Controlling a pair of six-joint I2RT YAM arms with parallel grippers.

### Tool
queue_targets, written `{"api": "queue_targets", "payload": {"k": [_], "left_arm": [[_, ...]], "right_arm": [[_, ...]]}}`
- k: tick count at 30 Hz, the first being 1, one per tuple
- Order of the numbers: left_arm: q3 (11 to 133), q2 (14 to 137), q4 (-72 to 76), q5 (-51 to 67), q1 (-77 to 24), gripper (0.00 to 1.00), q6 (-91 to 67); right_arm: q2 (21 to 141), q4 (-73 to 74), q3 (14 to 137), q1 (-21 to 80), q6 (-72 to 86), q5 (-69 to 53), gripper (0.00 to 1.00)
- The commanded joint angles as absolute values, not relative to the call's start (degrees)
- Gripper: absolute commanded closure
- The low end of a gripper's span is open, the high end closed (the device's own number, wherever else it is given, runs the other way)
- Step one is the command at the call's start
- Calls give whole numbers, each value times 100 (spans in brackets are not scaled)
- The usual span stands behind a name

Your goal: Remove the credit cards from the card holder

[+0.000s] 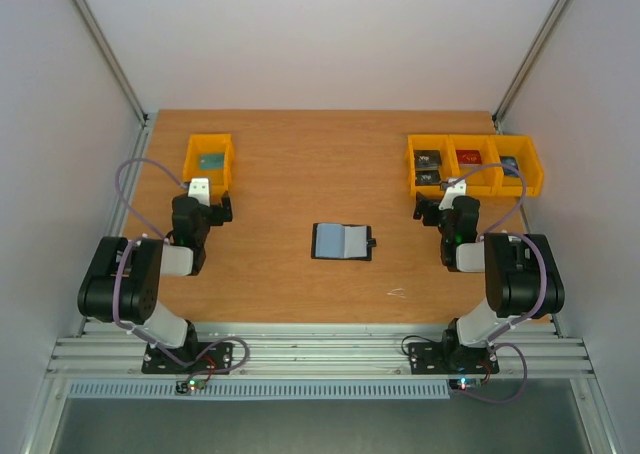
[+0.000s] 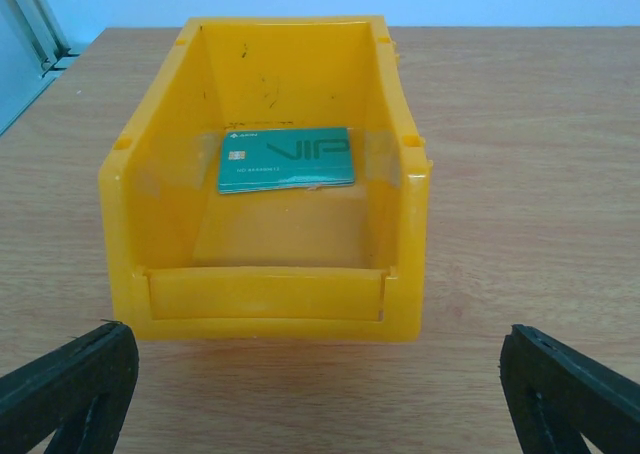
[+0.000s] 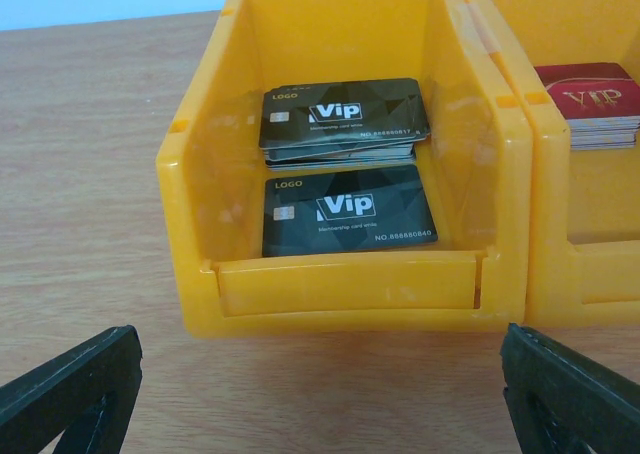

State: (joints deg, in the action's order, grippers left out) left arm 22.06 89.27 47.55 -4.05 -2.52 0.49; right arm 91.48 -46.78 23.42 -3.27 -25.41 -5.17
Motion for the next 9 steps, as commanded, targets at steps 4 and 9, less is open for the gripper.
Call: {"api": "queue_targets", "payload": {"k": [4,9], "left_arm": [[2294,8952,5160,-475,-222,1,119],[2294,8948,5164,-469,-222,1,123]], "right_arm": [[9123,-4705,2451,-352,-2558,-434,2],[9108,-4727,2435,-352,-2562,-436,2]]}}
